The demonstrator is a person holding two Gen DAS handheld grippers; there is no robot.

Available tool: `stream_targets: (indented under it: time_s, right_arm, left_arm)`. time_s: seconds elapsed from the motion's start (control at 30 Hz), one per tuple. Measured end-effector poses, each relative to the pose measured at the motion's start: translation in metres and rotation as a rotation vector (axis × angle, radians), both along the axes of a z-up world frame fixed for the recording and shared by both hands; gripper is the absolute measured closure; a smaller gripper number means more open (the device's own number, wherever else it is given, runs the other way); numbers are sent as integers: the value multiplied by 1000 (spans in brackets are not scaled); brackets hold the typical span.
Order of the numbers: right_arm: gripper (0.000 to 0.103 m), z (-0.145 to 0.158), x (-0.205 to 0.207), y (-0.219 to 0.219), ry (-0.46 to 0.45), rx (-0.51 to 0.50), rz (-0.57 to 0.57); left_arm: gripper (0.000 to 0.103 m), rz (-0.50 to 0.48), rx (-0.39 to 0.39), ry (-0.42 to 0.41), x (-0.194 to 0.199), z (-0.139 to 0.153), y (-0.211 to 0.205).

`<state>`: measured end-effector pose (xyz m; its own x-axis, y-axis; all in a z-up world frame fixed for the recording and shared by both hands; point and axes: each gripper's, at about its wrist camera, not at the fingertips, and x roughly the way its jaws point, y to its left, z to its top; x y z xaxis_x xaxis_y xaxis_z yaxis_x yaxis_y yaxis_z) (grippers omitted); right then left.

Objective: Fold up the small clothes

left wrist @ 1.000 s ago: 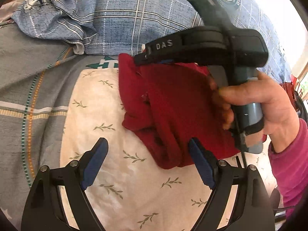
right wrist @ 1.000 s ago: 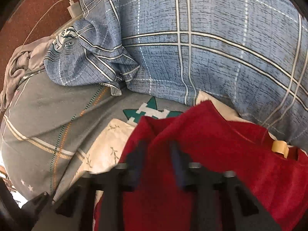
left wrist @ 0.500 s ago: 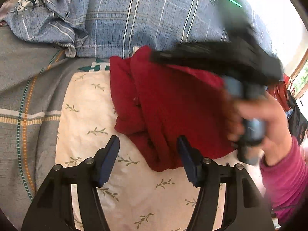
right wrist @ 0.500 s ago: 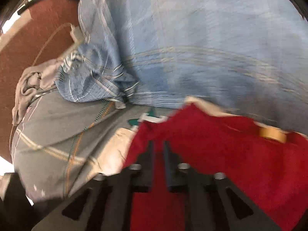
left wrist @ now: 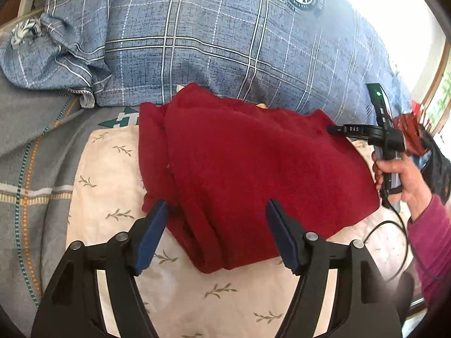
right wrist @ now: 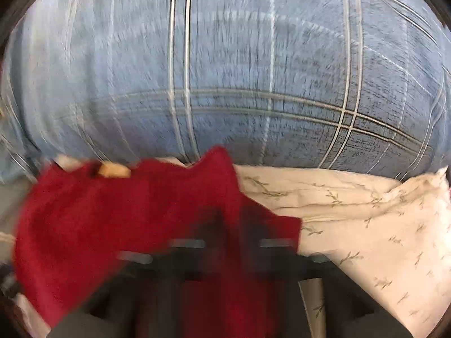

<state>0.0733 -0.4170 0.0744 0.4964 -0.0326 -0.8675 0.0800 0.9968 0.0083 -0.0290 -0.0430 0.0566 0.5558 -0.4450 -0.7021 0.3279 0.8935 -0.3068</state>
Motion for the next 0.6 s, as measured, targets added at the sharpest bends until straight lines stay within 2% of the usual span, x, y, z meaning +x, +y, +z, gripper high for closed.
stream_targets:
  time_s: [0.1, 0.17, 0.27, 0.3, 0.33, 0.37, 0.43, 0.5, 0.6]
  right_arm:
    - [95, -1, 5, -6, -39, -28, -26]
    - [96, -8, 8, -11, -42, -71, -53]
    - [95, -18, 15, -15, 5, -55, -72]
    - [92, -15, 15, -14, 2, -56, -74]
    - [84, -7, 12, -14, -8, -53, -82]
    - [82, 1, 8, -12, -21, -48, -92]
    - [68, 23, -4, -5, -57, -33, -99]
    - [63, 41, -13, 15, -95, 25, -36]
    - [64, 46, -16, 63, -71, 125, 122]
  left_arm:
    - [32, 25, 47, 0, 4, -6, 0]
    - [32, 45, 40, 18, 8, -10, 4]
    - [32, 79, 15, 45, 14, -14, 11]
    - [32, 84, 13, 48, 15, -15, 12]
    - [32, 90, 13, 52, 15, -16, 13]
    - [32, 92, 15, 52, 14, -16, 14]
    - [32, 96, 23, 45, 13, -15, 13]
    - [32, 100, 29, 43, 13, -16, 12]
    - [31, 109, 27, 48, 12, -15, 12]
